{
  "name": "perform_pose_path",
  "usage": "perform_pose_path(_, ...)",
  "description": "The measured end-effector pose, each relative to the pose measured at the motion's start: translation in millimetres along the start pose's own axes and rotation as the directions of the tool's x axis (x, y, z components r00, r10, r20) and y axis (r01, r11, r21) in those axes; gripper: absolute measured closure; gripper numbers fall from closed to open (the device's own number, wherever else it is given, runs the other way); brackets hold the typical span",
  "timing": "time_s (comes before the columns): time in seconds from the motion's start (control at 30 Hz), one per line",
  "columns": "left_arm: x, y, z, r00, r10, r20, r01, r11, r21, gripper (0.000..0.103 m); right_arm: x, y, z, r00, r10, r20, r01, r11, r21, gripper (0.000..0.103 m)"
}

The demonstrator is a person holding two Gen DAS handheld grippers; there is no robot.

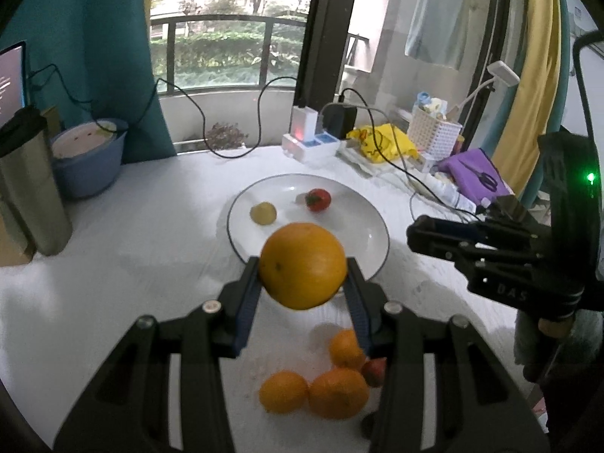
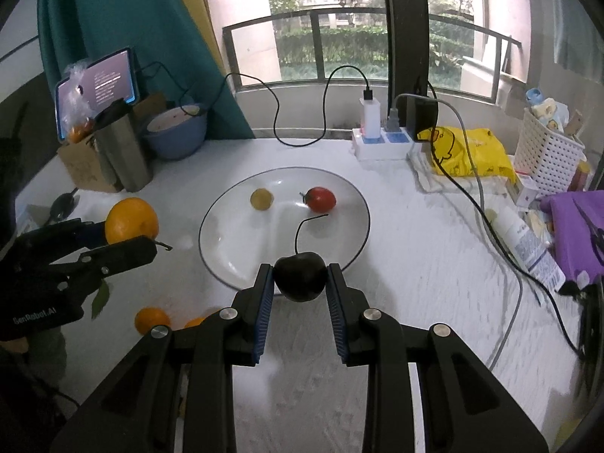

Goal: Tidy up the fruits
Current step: 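Carry the orange and dark cherry over the white plate with both tools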

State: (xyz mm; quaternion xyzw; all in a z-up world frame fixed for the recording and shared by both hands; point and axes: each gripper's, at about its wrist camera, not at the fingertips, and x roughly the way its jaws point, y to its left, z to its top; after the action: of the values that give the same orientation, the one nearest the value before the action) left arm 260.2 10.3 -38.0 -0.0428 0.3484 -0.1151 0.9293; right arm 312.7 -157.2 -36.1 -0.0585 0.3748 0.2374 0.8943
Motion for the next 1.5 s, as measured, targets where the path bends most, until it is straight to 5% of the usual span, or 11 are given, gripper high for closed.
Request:
perform_pose_path(0.87, 85, 19, 26, 0.994, -0.037, -0.103, 0.035, 0.999, -0.024, 0.059, 72, -18, 44, 1.0, 0.02, -0.021, -0.02, 1.0, -0.02, 0.073)
perform_pose_path(1.17, 101, 31, 27, 0.99, 0.031, -0.14, -0.037, 0.999, -0.04, 0.059, 99, -7, 52, 0.997, 0.063, -0.048, -0.065, 0.997, -0.039, 0.073)
perform_pose_path(1.5, 105, 38, 30, 0.988, -0.008, -0.152, -0.004, 0.997, -0.073, 0.058, 123, 8, 64, 0.995, 0.083, -0.051, -0.086, 0.994, -0.062, 0.073)
